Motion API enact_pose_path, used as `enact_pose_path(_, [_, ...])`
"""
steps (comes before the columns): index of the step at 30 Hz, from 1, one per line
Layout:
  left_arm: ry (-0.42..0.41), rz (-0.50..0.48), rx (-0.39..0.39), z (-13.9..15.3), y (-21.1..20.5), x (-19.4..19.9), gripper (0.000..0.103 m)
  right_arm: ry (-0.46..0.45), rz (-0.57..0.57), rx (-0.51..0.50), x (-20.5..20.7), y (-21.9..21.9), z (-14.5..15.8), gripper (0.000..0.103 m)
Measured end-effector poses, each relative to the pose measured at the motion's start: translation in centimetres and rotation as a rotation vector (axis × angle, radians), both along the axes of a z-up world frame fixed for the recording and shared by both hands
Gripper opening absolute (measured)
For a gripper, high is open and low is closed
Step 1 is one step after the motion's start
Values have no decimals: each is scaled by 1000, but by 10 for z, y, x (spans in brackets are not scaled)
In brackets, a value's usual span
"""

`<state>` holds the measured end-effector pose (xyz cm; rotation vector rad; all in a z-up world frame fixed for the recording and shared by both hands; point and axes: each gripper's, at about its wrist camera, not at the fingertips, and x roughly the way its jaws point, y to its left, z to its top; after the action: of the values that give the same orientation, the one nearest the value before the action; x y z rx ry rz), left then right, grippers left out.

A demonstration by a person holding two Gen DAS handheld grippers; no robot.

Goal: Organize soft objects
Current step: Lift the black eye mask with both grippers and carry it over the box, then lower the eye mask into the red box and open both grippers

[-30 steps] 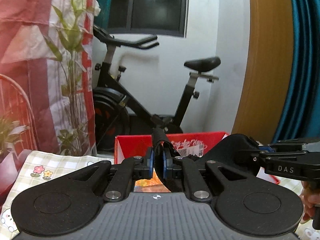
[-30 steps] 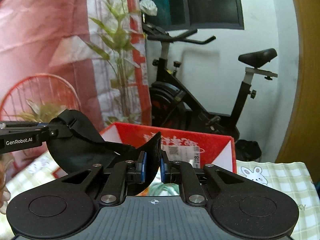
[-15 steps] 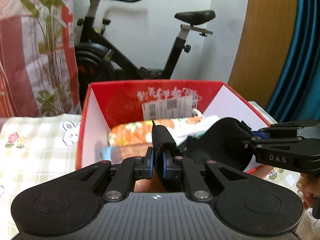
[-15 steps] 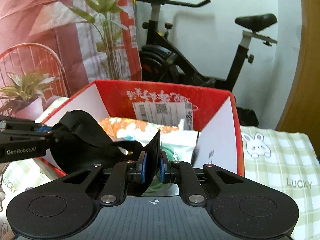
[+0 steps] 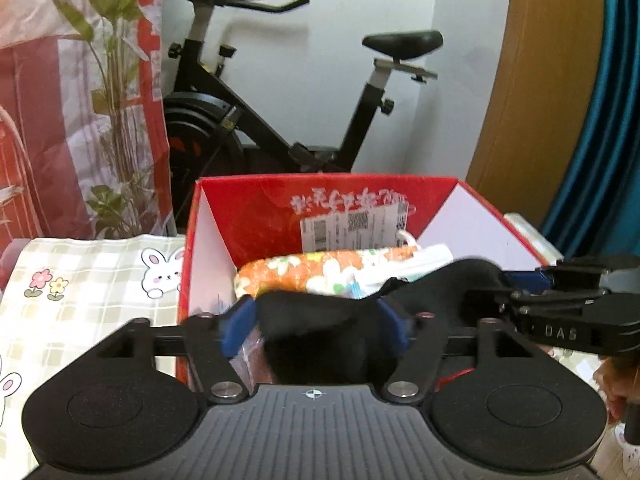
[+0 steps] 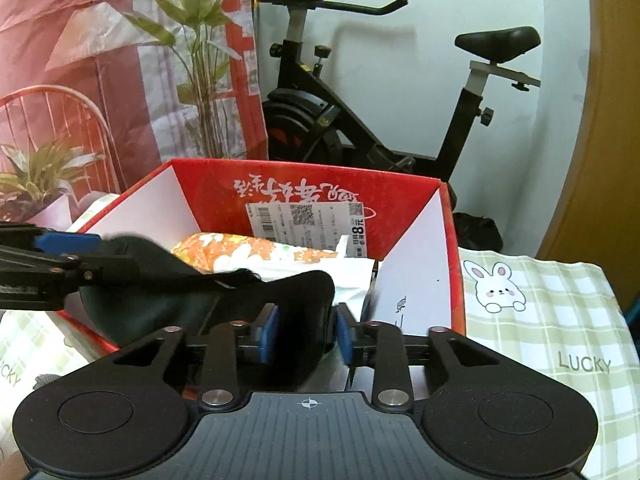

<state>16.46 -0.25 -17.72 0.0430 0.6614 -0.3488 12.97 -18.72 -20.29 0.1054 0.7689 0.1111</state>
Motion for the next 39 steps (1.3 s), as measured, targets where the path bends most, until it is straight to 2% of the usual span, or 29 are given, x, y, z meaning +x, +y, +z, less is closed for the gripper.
enact_pose_path(3, [-4,8,-4,5,1,-2,91,-23,-13,-14,-4,1,5,66])
enact_pose_path(4, [-12,14,-9,7,2,-4,99,-31,-11,-14,-5,1,7,68])
enact_pose_path(9, [-18,20,-27,14,6,-10,102,-66,-13,-18,-13,3,18,94])
enact_pose_path(12, [-35,27,-18,18,9,-17,103,-79,-25,-9,-18,2,23,102])
enact_pose_path(27, [-73,47,-29,28,21,-53,103,-144,-66,18,-55,9,36,103])
enact_pose_path(35, [-80,46,-24,18,24,-76,103,-176,-72,66,-82,13,33,103])
enact_pose_path(39, [-58,61,-31,8,31,-85,103,-178,-75,69,-96,14,26,103])
